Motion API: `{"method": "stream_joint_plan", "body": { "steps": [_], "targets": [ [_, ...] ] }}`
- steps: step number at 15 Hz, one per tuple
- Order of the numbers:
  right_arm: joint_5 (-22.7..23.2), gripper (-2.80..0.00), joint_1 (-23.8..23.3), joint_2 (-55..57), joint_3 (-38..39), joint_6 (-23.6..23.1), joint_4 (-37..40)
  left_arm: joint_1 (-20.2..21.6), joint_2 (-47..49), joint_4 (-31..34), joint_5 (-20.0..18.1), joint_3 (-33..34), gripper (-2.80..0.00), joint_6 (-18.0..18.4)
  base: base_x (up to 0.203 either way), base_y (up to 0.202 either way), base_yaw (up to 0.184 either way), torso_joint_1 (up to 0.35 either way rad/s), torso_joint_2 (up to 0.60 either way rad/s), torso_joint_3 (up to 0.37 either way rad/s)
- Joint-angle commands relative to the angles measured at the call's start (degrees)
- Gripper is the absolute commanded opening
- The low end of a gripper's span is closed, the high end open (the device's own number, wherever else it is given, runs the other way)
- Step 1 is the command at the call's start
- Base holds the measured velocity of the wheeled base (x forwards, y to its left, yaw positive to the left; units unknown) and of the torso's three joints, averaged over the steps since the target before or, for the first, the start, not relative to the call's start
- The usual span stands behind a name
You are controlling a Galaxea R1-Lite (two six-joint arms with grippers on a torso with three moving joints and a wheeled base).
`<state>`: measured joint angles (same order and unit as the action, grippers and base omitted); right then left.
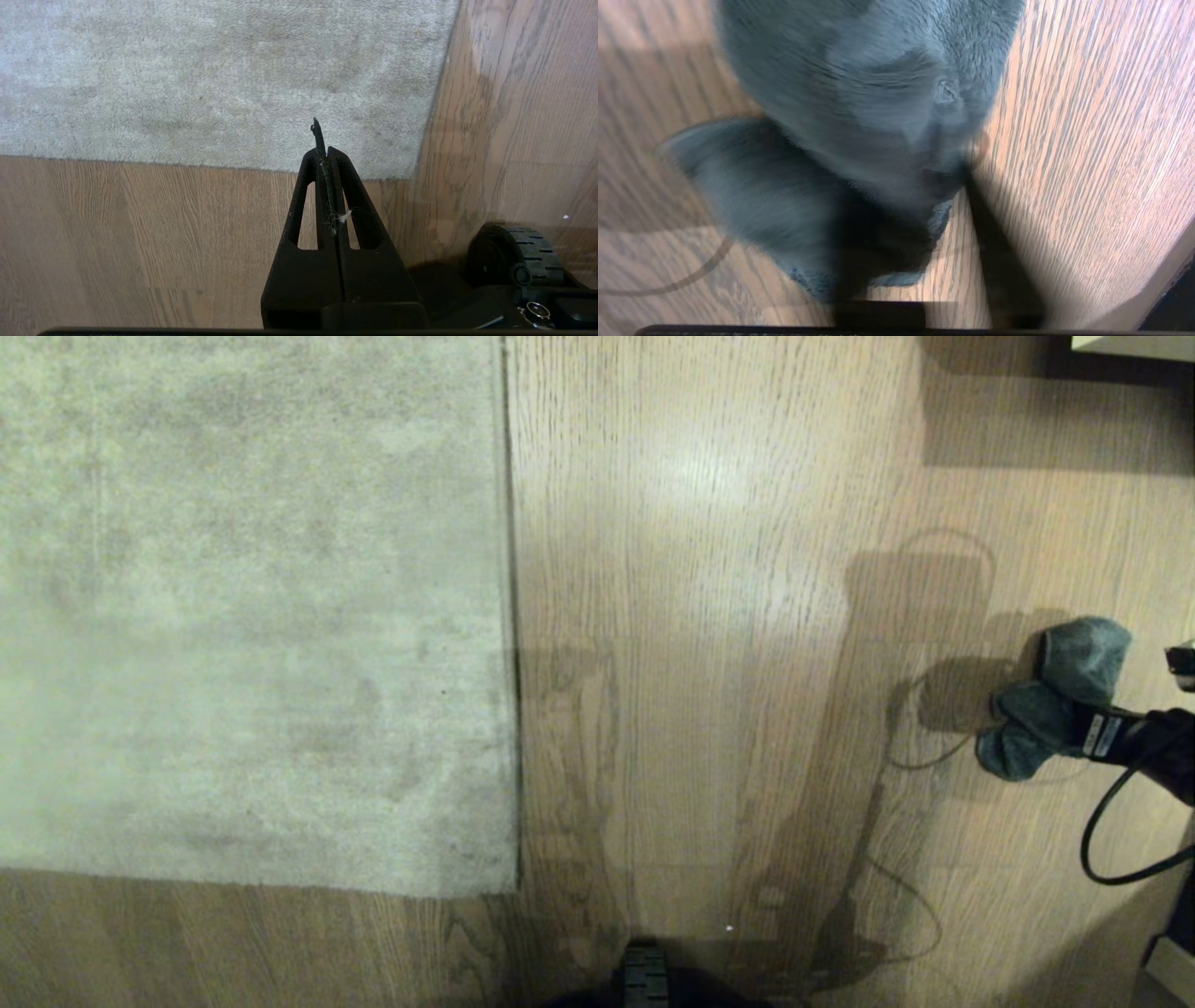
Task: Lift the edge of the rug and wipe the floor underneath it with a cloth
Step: Pick up the rag
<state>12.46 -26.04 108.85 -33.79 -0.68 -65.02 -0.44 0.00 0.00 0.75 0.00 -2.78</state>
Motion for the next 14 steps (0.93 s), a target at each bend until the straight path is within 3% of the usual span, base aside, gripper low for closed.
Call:
{"method": "stream_joint_plan", "body": {
  "steps": [1,4,14],
  "targets": [
    [0.2,-2.80,0.1,-0.3,2.1,0.1,-2.1,0.0,0.0,0.0,0.0,0.0,-2.80,0.0,0.000,0.000,0.000,0.000,0.00,0.000],
    [3.0,-2.80,1.1,-1.9,4.7,0.0,-4.6,0.0,0.0,0.0,0.0,0.0,-2.80,0.0,0.000,0.000,0.000,0.000,0.00,0.000],
    [3.4,-2.80,4.0,-17.8,20.6,0.0,-5.0,0.0,0.0,0.0,0.0,0.0,-2.80,0.0,0.000,0.000,0.000,0.000,0.00,0.000]
  ]
}}
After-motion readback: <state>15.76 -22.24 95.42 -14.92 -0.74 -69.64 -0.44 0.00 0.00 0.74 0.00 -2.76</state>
